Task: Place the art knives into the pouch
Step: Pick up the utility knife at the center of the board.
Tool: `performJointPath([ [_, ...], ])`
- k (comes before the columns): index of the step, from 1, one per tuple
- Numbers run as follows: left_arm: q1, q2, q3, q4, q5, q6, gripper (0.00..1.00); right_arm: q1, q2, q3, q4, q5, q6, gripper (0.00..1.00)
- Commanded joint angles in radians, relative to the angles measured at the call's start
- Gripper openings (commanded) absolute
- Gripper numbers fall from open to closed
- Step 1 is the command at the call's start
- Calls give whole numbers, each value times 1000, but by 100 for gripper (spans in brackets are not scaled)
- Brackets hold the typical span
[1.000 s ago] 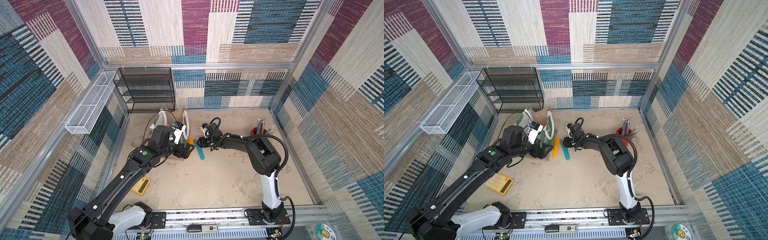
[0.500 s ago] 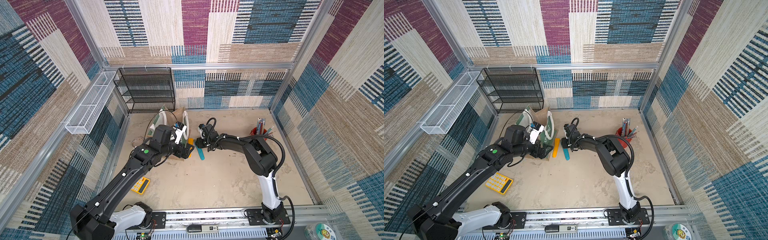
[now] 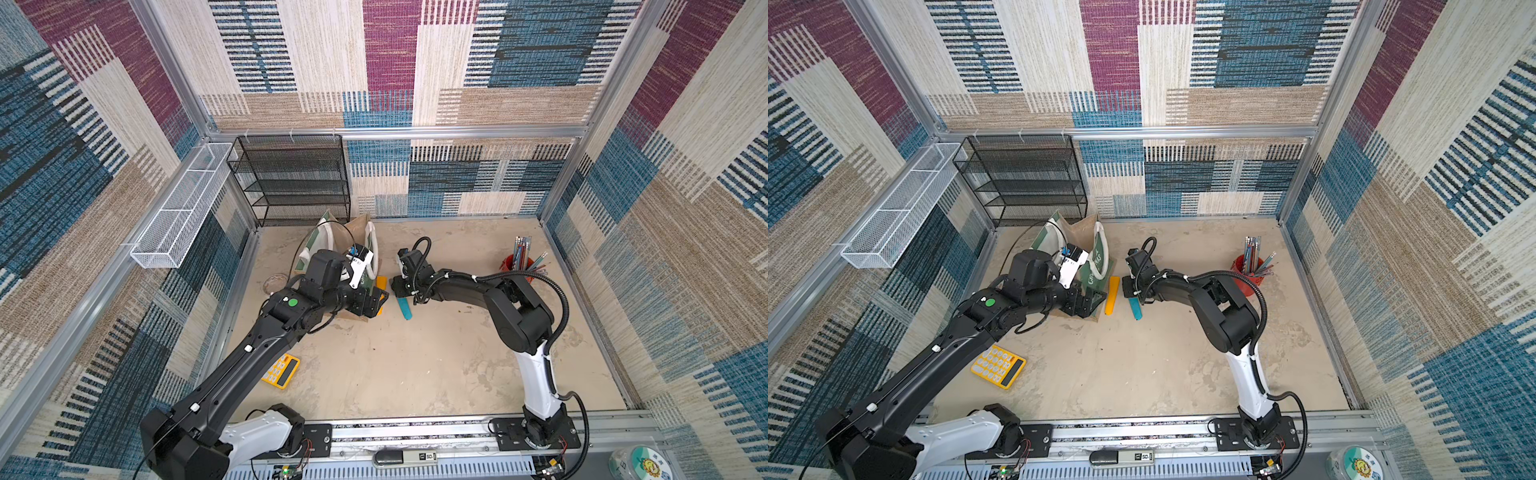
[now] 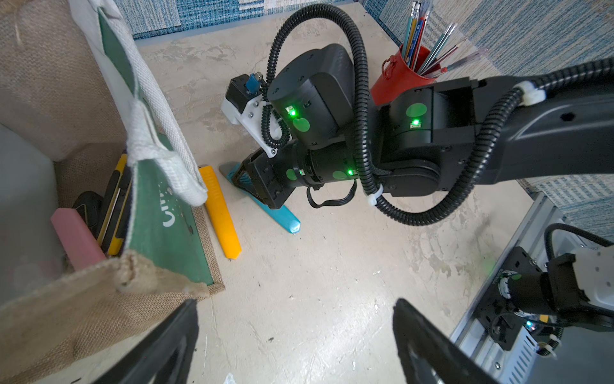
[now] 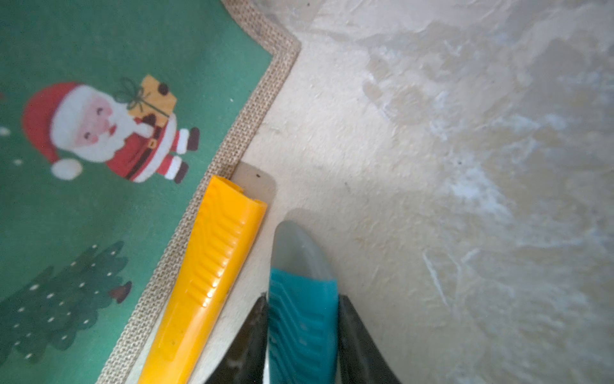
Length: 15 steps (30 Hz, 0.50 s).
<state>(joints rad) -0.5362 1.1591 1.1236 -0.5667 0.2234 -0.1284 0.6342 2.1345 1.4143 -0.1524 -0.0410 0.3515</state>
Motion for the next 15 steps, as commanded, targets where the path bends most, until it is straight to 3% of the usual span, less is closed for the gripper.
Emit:
performJointPath([
  [1,1,-1,8,-9,17,13,93,5,1,1,-88,38,11,35],
  [6,1,-2,8,-10,20,12,93,11,-3,-6,-85,44,17,33],
  [11,1,-4,8,-10,20,12,93,15,-20,-15,-74,23,30,21],
  [15,1,-6,8,-10,24,12,93,15,-36,-18,-67,11,49,20],
])
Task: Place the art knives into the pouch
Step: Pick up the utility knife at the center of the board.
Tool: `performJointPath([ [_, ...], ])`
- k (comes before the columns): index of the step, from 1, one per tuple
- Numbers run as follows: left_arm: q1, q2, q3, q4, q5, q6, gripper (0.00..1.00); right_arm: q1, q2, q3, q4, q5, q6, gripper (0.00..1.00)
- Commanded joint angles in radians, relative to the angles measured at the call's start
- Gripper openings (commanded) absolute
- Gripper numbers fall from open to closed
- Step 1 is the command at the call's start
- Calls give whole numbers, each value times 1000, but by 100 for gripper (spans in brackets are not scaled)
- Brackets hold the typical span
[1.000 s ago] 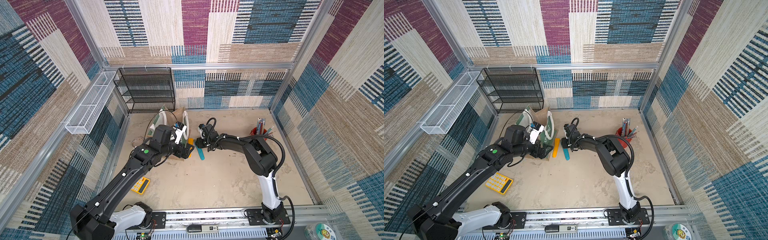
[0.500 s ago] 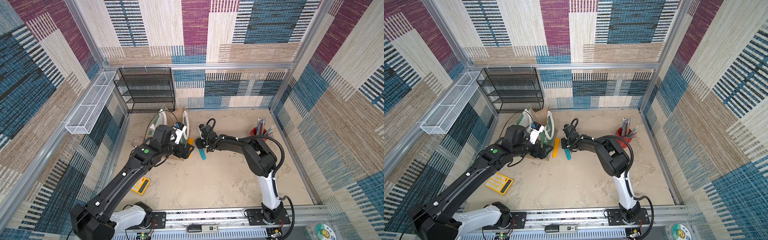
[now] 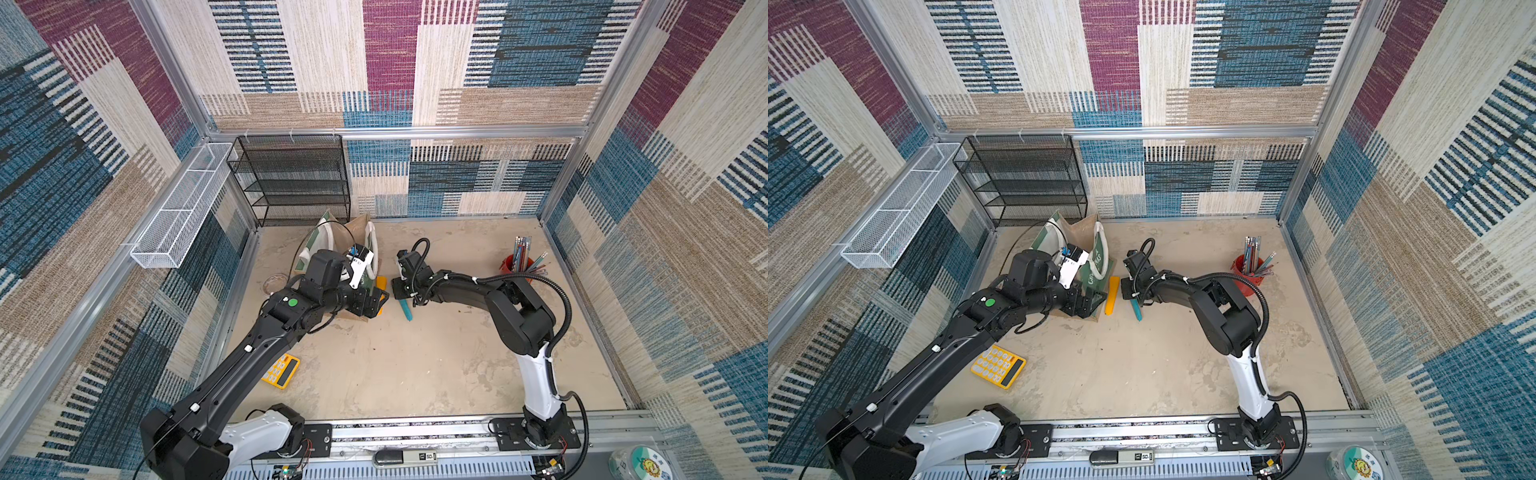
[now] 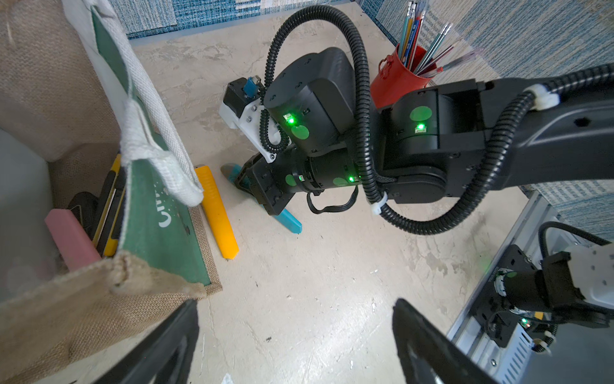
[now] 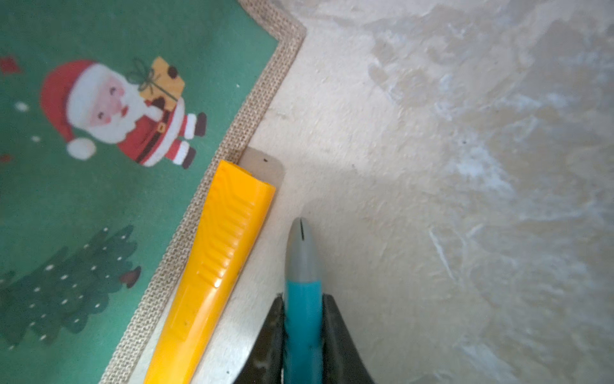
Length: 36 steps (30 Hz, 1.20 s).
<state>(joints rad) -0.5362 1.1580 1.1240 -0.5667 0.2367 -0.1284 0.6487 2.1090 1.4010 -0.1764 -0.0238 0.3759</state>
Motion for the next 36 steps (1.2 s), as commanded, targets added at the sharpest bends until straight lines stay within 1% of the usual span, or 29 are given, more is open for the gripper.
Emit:
performJointPath([
  [1,1,-6,8,-10,10,12,93,0,-15,-7,-41,-3,28,20],
  [8,1,-20,0,-5,16,13,93,0,-21,-6,-52,20,37,19],
  [13,1,-17,-1,-1,18,13,93,0,-33,-16,-74,63,43,19],
  [19,1,-4,5,-6,30,12,93,0,-77,-66,-52,81,54,18],
  [24,1,-9,3,-4,26,15,93,0,-116,-99,-40,112,46,12],
  [28,1,-8,6,-10,6,19,93,0,-170,-135,-28,123,51,12],
  [36,2,-23,3,-7,4,21,93,0,-262,-187,-18,154,54,12],
])
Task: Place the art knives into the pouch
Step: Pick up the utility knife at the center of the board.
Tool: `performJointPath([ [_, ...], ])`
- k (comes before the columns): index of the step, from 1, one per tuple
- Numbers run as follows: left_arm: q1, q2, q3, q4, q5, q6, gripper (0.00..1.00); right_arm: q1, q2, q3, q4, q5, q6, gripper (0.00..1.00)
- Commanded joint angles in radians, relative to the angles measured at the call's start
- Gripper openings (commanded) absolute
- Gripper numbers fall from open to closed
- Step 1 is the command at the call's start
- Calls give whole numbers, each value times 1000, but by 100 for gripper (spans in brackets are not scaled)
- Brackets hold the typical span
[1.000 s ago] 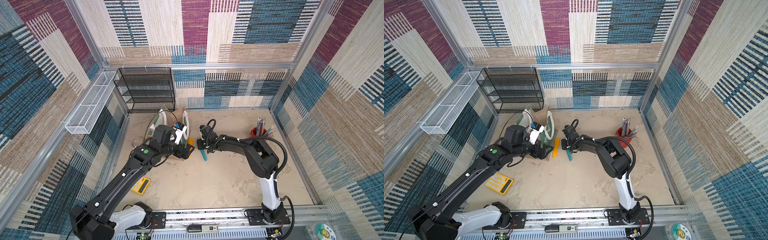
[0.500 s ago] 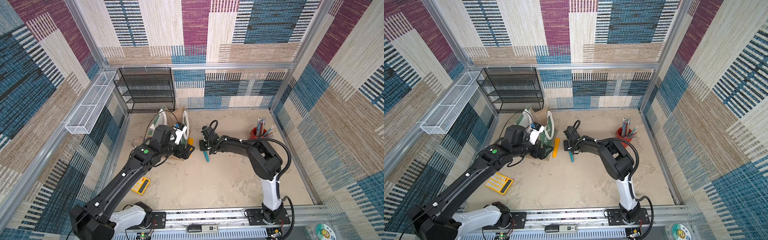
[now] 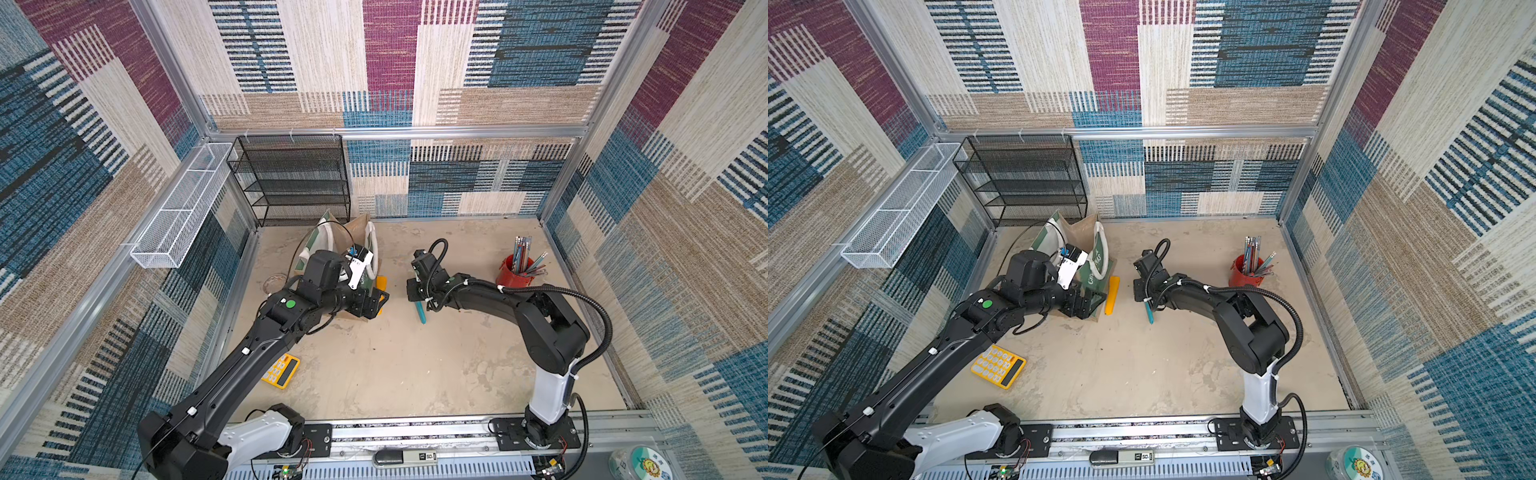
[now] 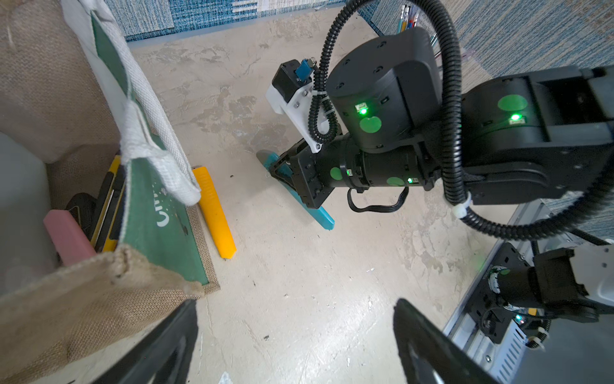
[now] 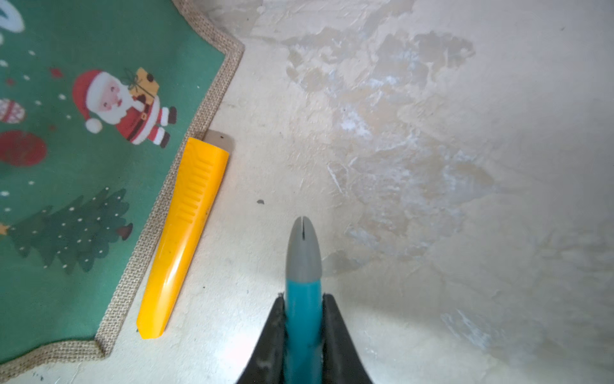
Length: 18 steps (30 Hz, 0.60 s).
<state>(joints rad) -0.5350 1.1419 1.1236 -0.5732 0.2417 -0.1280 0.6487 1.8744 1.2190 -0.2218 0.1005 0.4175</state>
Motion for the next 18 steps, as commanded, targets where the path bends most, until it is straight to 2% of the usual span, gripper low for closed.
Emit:
performJointPath([
  [1,1,-8,5,1,-1,21,93,0,-42,-13,32,31,12,11],
  [13,1,-25,28,-25,-6,-9,94,0,-210,-69,47,7,39,9],
  [18,1,-68,21,-79,-121,-32,97,0,-288,-47,56,-46,25,12],
])
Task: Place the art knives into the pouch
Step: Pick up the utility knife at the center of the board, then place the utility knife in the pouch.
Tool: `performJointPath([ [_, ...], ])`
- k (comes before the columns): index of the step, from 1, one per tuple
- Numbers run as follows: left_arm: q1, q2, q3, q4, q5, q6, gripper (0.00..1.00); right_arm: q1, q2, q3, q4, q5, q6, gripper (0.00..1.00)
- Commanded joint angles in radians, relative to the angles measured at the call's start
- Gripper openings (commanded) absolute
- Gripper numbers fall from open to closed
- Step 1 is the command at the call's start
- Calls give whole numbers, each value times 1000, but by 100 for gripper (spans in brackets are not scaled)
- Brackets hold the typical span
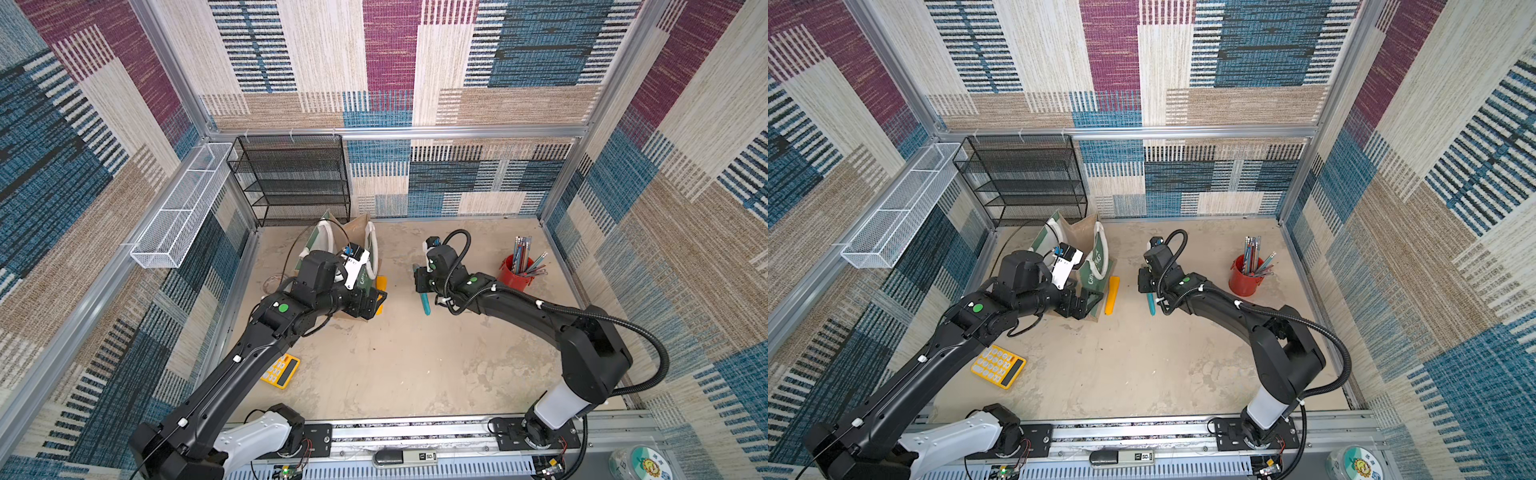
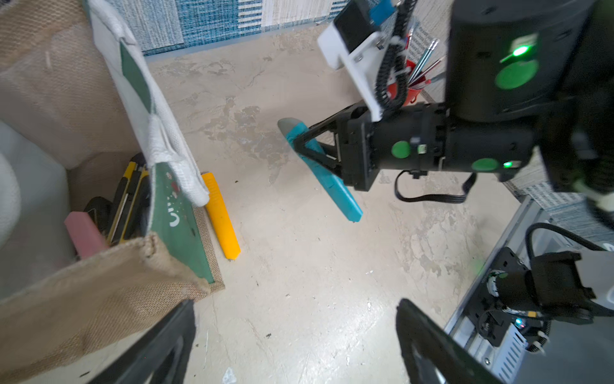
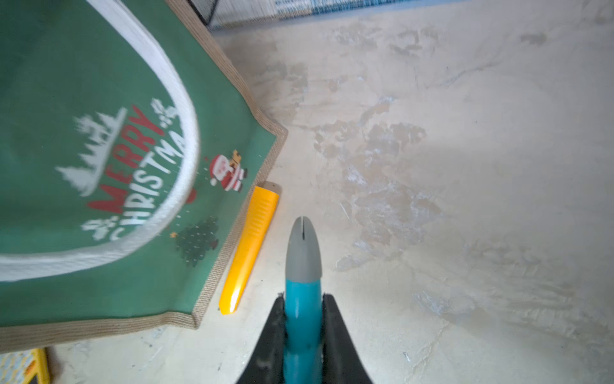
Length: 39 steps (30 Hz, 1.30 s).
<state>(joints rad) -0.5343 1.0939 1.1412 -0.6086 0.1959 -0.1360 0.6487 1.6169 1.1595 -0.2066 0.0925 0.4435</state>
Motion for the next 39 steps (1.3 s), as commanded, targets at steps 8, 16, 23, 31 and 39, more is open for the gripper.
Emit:
performJointPath([
  [8,88,-125,-38,-75,-4,-87,99,13,-46,120,83,-204,-65,12],
  [16,311,-181,-134,50,320,-191,99,46,56,343,111,-350,-76,11],
  [23,406,-159,-196,200,530,-300,99,57,243,621,84,-425,-63,10],
  [31,433,-175,-186,196,503,-278,99,62,522,1019,-63,-488,-51,9],
  [39,433,-180,-184,183,458,-253,99,62,740,1342,-172,-542,-23,17],
])
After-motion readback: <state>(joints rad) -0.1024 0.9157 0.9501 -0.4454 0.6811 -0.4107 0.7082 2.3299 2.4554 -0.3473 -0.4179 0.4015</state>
